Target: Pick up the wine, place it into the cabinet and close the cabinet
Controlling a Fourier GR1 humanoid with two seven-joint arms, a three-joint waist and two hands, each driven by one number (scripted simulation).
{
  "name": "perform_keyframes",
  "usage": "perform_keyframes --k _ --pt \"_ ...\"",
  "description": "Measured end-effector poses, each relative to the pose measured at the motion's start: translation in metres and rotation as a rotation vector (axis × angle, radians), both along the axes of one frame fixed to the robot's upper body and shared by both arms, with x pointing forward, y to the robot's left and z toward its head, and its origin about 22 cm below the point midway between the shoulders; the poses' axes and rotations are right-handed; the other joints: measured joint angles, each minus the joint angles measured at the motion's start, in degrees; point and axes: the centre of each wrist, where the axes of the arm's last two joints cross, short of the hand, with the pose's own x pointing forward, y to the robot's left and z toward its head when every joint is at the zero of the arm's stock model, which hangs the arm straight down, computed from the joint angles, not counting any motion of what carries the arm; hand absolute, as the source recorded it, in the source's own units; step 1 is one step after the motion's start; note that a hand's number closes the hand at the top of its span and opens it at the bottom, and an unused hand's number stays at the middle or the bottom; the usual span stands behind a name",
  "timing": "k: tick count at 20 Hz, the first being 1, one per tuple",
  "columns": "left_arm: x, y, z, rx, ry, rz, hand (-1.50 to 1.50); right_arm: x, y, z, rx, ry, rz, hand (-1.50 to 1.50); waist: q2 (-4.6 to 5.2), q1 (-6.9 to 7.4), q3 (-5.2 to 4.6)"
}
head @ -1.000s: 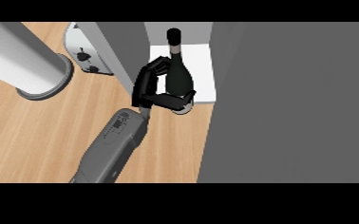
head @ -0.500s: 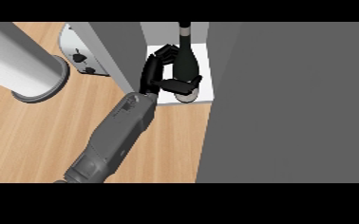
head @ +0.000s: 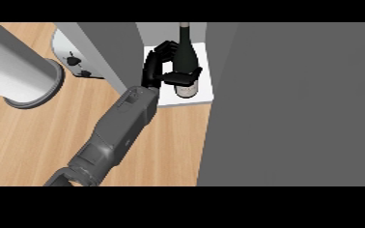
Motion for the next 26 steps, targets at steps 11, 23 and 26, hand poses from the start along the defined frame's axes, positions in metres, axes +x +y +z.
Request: perform_keyframes --k 11,23,26 --pt "0.013 0.009 0.003 -0.009 0.025 0.076 1.5 -0.002 -0.001 -0.004 0.005 -0.013 0.018 -1.5 0.65 -0.81 -0.03" --pt "0.026 0.028 0.015 0.135 -0.051 0.166 -1.5 -0.002 -0.002 -0.007 0.011 -0.032 0.041 -1.5 1.16 -1.82 -0.01" --pt "0.03 0.036 0.021 0.169 -0.062 0.198 -1.5 -0.003 -0.002 -0.008 0.012 -0.032 0.052 -1.5 1.24 -2.07 -0.04"
